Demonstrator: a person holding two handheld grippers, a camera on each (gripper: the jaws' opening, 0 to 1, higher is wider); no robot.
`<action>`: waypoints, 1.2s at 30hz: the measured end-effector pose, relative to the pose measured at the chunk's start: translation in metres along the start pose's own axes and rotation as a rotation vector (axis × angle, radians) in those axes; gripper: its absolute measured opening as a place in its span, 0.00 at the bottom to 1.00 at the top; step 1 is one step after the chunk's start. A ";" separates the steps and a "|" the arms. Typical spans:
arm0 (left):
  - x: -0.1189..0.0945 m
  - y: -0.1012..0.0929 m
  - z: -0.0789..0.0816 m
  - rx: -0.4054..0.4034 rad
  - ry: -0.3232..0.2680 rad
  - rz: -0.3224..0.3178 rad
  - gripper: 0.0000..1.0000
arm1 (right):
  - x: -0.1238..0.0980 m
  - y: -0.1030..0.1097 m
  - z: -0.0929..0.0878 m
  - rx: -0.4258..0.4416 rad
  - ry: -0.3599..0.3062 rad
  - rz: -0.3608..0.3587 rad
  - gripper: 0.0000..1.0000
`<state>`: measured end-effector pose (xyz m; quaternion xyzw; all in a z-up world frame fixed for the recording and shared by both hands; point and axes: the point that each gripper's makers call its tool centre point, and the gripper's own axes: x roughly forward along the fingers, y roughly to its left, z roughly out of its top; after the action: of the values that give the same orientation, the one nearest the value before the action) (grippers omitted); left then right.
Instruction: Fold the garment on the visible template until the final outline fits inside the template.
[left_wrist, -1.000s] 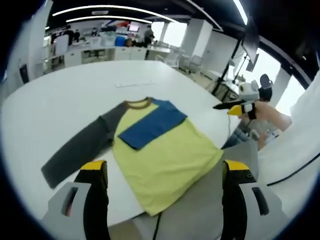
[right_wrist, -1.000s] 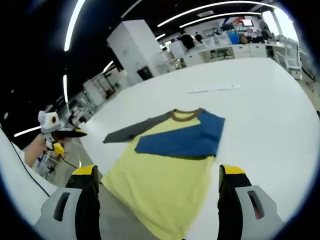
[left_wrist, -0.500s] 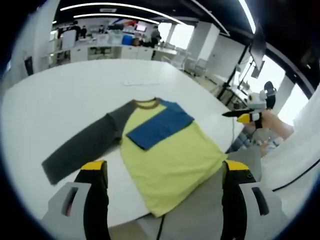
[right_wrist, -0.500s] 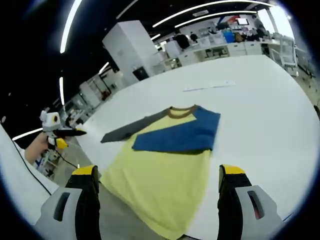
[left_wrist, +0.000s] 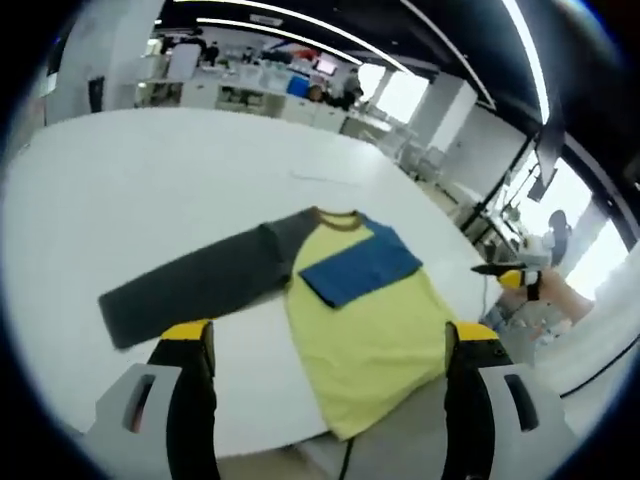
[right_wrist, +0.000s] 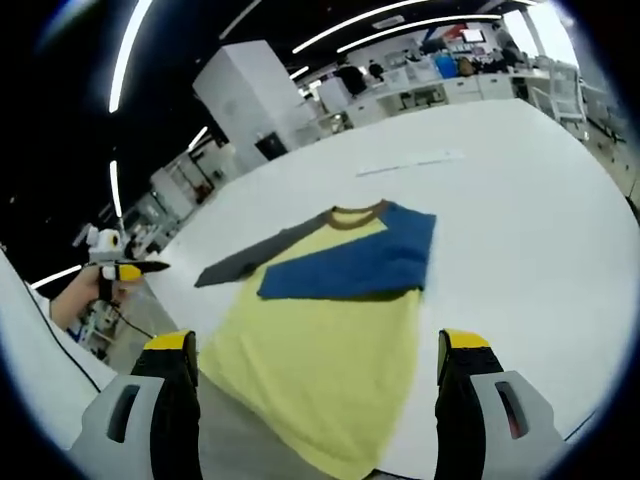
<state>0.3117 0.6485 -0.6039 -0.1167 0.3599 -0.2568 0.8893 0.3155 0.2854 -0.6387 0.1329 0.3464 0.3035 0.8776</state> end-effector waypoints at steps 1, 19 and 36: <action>0.001 0.003 -0.001 -0.002 0.003 0.004 0.92 | 0.001 0.000 0.000 0.003 0.002 0.000 1.00; 0.002 0.066 -0.005 -0.107 -0.020 0.085 0.91 | 0.013 0.005 -0.004 0.027 0.016 -0.018 1.00; 0.001 0.125 -0.018 -0.206 -0.051 0.222 0.90 | 0.013 0.005 -0.013 0.048 0.032 -0.036 1.00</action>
<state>0.3464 0.7526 -0.6661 -0.1733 0.3721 -0.1157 0.9045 0.3121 0.2980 -0.6524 0.1429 0.3699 0.2815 0.8738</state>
